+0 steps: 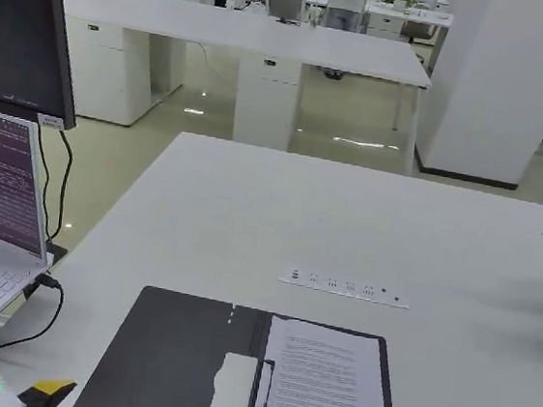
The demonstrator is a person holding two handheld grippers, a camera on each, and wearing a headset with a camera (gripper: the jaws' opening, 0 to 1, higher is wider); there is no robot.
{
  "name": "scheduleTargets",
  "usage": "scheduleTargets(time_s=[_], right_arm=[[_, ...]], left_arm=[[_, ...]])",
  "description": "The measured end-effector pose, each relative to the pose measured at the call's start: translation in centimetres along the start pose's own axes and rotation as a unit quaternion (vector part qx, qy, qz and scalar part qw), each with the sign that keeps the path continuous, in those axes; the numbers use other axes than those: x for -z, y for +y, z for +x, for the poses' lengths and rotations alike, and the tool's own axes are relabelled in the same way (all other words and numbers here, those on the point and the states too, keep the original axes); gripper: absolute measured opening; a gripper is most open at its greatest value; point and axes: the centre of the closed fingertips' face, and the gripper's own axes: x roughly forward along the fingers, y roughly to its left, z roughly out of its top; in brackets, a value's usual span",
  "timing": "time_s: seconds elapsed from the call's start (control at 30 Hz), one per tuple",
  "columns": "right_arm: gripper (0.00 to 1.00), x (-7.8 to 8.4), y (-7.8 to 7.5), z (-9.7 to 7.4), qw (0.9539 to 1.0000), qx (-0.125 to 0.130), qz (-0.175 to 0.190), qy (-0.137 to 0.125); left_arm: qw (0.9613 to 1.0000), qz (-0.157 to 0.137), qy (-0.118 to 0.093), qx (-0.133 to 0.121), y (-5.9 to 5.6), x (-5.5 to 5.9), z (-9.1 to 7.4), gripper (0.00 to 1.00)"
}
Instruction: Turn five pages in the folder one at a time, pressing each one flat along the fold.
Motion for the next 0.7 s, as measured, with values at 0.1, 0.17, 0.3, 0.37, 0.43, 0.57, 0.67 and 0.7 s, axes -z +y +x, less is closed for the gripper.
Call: scheduleTargets(time_s=[0.1, 0.17, 0.3, 0.37, 0.43, 0.57, 0.67, 0.7], right_arm=[[0.77, 0.0, -0.2, 0.0, 1.0000, 0.002, 0.000, 0.003], [0.78, 0.0, -0.3, 0.0, 1.0000, 0.005, 0.001, 0.003], [0.78, -0.1, -0.4, 0.0, 1.0000, 0.004, 0.004, 0.003], [0.78, 0.2, -0.6, 0.0, 0.9999, 0.007, -0.003, 0.012], [0.78, 0.3, -0.7, 0.0, 0.9998, 0.008, -0.005, 0.014], [0.78, 0.6, -1.0, -0.1, 0.9998, 0.013, 0.001, 0.016], [0.78, 1.1, -1.2, -0.2, 0.9996, 0.017, 0.003, 0.023], [0.78, 1.2, -1.3, -0.2, 0.9995, 0.018, 0.002, 0.025]], left_arm=[[1.0000, 0.001, 0.005, 0.003, -0.1, 0.2, 0.3, 0.82], [1.0000, 0.002, 0.006, 0.006, -0.1, 0.2, 0.6, 0.82], [0.9998, 0.004, 0.010, 0.016, -0.4, 0.0, 1.6, 0.81], [0.9996, 0.009, 0.012, 0.023, -0.7, -0.2, 2.2, 0.82], [0.9992, 0.015, 0.014, 0.035, -1.3, -0.4, 2.9, 0.82], [0.9972, 0.038, 0.032, 0.056, -2.3, -0.1, 4.4, 0.82], [0.9960, 0.041, 0.035, 0.071, -3.1, -0.3, 5.4, 0.82], [0.9955, 0.044, 0.038, 0.076, -3.3, -0.3, 5.8, 0.82]])
